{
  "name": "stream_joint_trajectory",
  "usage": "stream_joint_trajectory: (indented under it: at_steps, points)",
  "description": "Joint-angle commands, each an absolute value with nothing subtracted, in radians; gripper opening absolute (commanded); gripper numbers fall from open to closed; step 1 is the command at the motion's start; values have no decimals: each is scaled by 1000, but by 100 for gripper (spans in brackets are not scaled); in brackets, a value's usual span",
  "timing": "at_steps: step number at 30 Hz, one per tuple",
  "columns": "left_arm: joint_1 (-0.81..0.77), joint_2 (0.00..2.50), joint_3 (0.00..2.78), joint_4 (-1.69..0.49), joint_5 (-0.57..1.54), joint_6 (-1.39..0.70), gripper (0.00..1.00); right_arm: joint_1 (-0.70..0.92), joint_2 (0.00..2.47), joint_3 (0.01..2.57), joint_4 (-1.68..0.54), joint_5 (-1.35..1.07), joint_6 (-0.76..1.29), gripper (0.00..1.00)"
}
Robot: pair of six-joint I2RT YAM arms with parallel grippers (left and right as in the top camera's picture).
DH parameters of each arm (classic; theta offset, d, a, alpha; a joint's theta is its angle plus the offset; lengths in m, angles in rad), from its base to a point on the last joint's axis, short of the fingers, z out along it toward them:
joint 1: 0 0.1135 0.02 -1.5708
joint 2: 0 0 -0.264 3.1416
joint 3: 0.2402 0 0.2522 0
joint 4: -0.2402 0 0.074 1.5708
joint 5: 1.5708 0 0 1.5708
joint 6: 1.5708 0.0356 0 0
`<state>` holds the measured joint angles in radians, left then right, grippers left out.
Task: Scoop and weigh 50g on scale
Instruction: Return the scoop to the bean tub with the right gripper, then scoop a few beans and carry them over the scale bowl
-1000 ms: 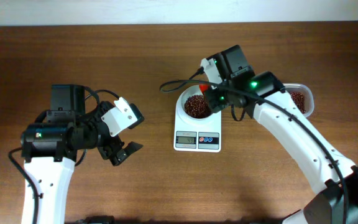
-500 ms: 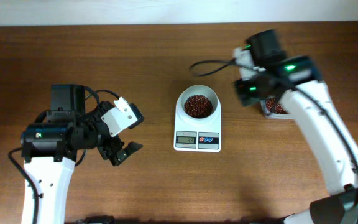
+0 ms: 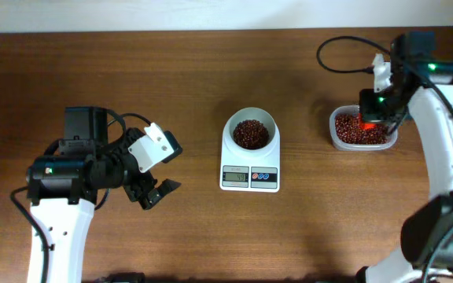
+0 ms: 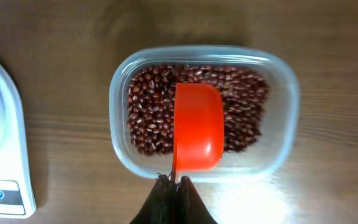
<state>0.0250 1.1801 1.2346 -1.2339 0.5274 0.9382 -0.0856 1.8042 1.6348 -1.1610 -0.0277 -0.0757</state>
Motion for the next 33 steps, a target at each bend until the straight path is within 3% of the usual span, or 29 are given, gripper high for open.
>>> stream_joint_trajectory:
  at_steps: [1,13,26,33]
  points:
    - [27,1174,1245,-1235,549,928,99,-86,1866,1630,-1155,-58,-72,4]
    - [27,1174,1245,-1235,549,928,99,-101,1905,1631,-1168,-178,-71,4]
    - [27,1174,1245,-1235,549,928,99,-311,1845,1652,-1235,-384,-75,4]
    - [27,1174,1245,-1235,549,928,99,-314,1798,1669,-1235,-649,-75,4]
